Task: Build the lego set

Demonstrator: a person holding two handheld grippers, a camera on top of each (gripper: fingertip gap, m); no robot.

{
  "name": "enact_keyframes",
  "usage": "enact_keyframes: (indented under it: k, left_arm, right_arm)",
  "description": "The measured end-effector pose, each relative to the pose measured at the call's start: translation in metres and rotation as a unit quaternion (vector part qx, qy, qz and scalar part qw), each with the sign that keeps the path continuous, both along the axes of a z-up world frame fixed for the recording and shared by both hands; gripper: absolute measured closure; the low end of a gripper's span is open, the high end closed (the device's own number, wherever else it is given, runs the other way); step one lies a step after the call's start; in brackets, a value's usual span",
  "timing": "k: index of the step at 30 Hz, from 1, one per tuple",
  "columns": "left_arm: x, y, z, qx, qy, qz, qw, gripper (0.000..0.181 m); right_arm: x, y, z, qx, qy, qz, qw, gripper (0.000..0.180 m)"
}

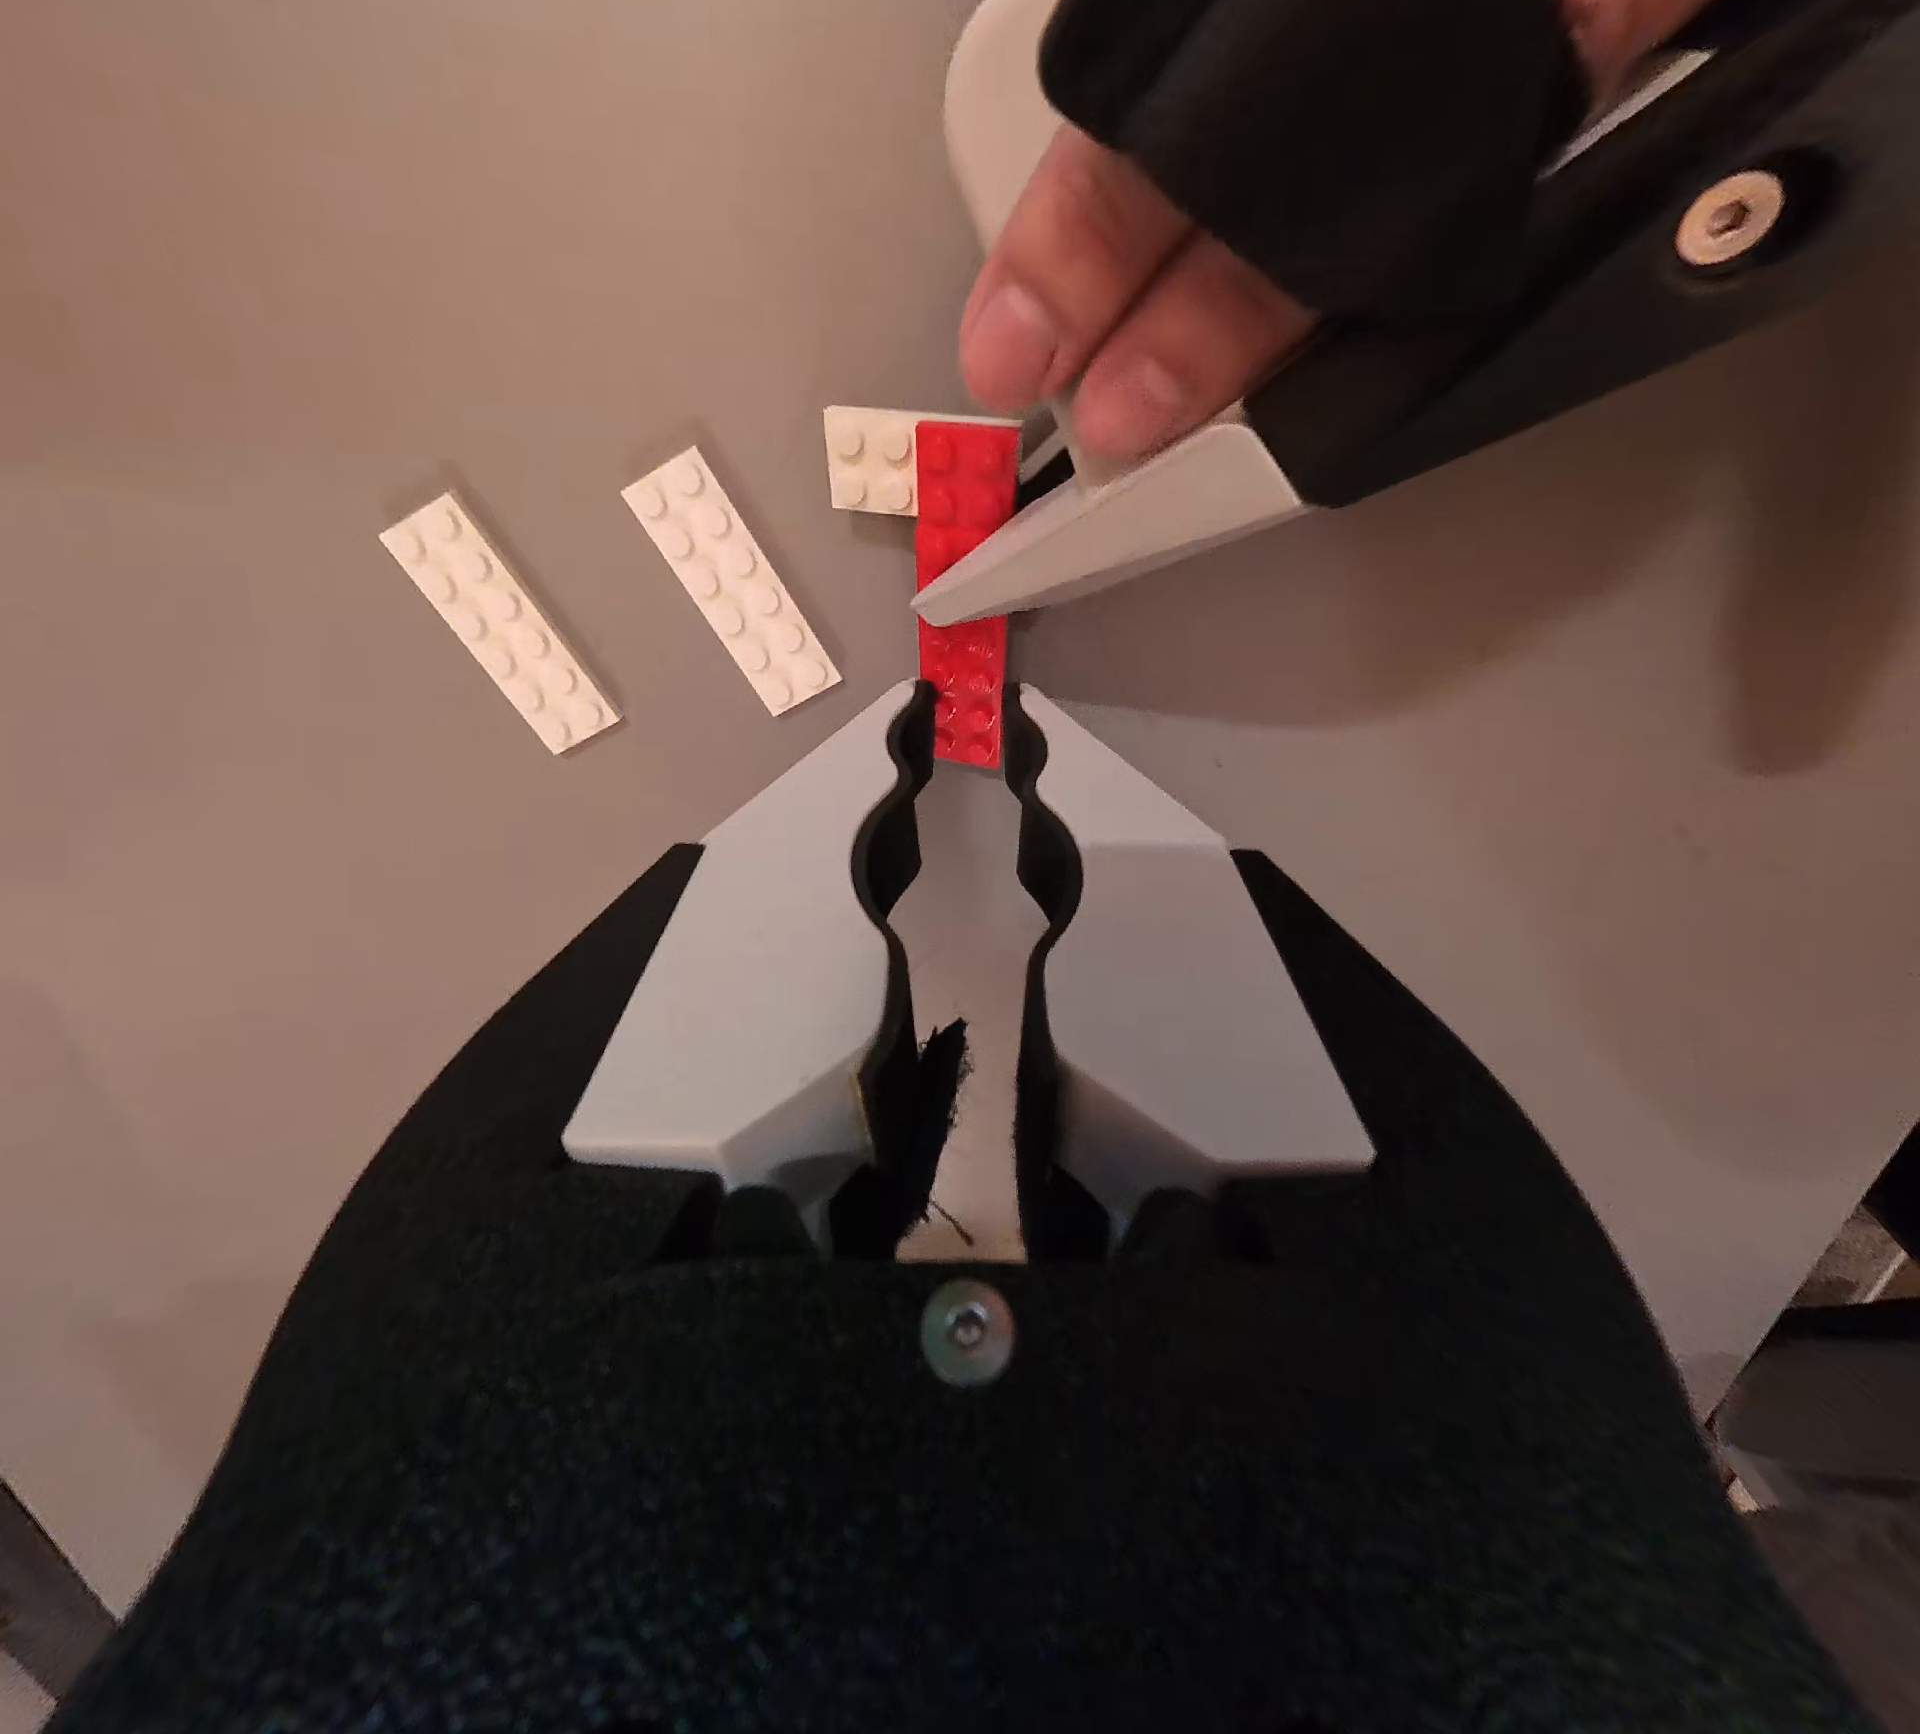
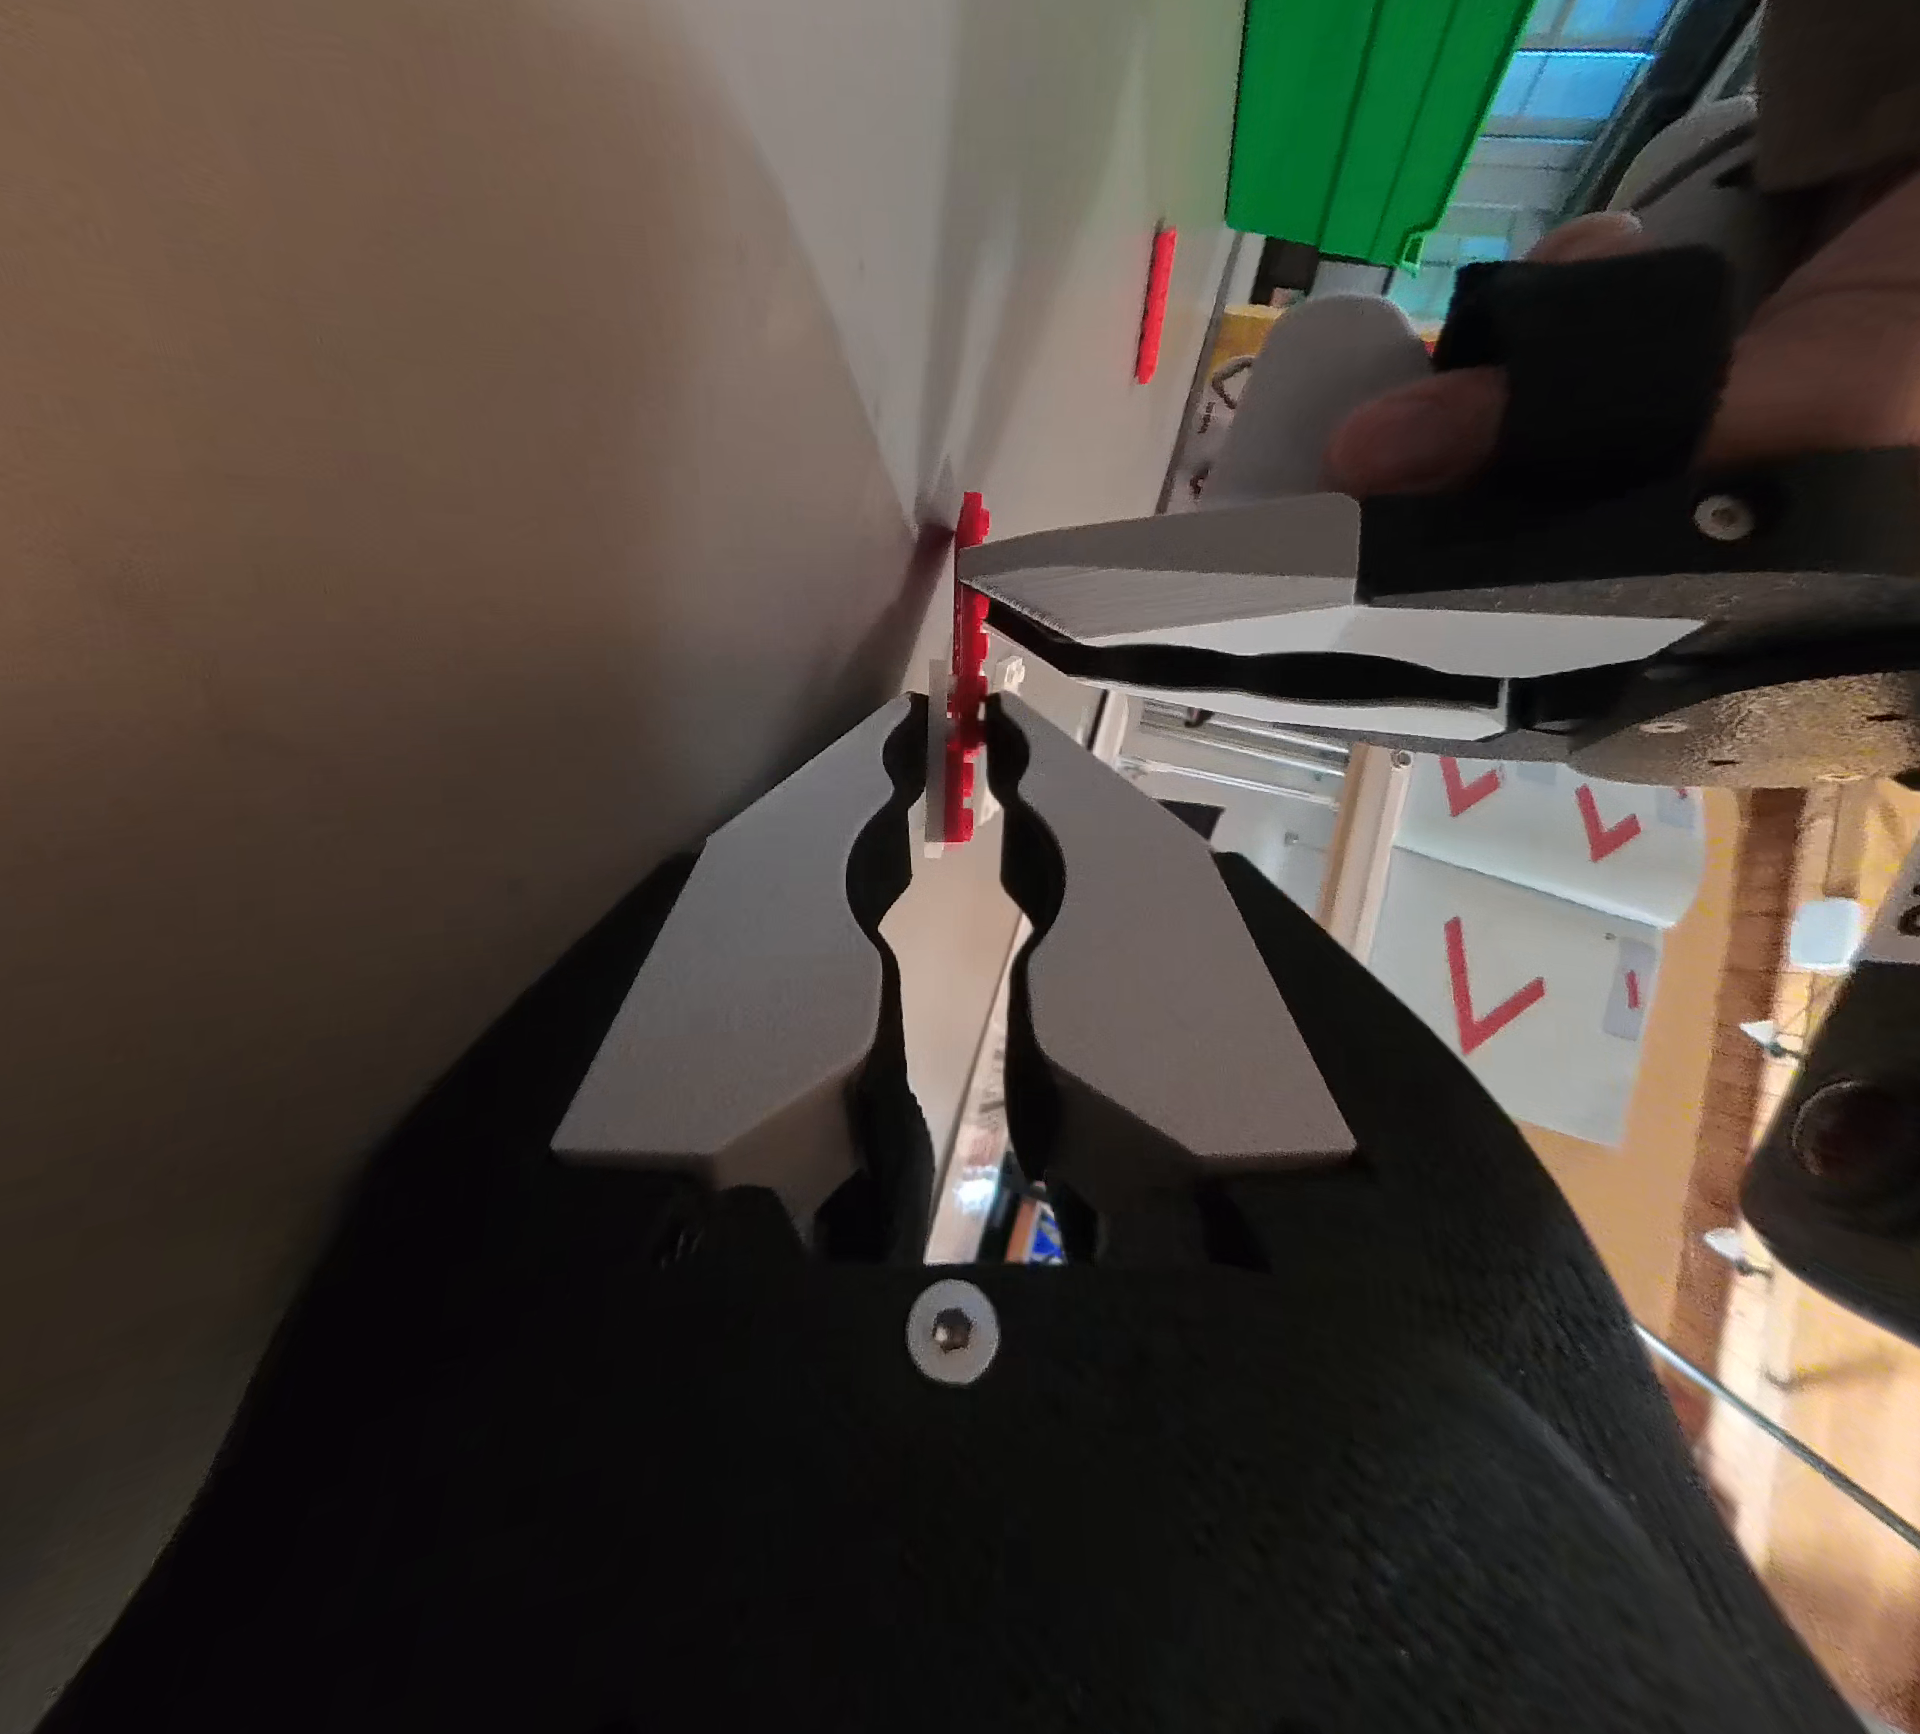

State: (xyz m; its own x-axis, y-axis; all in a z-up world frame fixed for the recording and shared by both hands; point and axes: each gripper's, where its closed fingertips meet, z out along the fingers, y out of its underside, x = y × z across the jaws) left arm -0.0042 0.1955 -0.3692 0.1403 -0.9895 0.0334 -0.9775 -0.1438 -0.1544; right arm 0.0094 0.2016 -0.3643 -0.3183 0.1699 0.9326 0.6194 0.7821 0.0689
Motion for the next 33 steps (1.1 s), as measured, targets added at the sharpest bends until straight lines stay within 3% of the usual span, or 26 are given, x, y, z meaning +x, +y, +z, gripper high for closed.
enact_keyframes:
  k: [1, 10, 15, 21, 25, 28, 33]
  left_arm:
    - [0.000, 0.000, 0.000, 0.000, 0.001, 0.000, 1.000, 0.169]
    - [0.002, 0.003, 0.000, 0.025, -0.019, 0.002, 1.000, 0.167]
    - [0.015, 0.011, 0.016, 0.133, -0.126, -0.003, 0.983, 0.113]
    - [0.026, 0.014, 0.050, 0.271, -0.287, 0.011, 0.919, 0.103]
    - [0.027, 0.010, 0.072, 0.327, -0.391, 0.018, 0.860, 0.110]
    - [0.028, 0.004, 0.077, 0.380, -0.411, -0.010, 0.828, 0.123]
    - [0.033, -0.004, 0.075, 0.434, -0.364, -0.063, 0.822, 0.143]
  right_arm:
    - [0.000, 0.000, 0.000, -0.004, 0.003, -0.002, 1.000, 0.171]
    - [0.000, 0.002, 0.000, -0.042, 0.025, -0.026, 0.998, 0.172]
    - [0.004, 0.004, 0.008, -0.113, 0.073, -0.037, 0.990, 0.172]
    - [0.005, 0.004, 0.037, -0.232, 0.180, -0.043, 0.955, 0.173]
    - [0.009, 0.001, 0.052, -0.291, 0.217, -0.038, 0.931, 0.173]
    - [0.011, -0.004, 0.057, -0.315, 0.219, -0.031, 0.923, 0.173]
    - [0.012, -0.010, 0.060, -0.321, 0.214, -0.020, 0.922, 0.174]
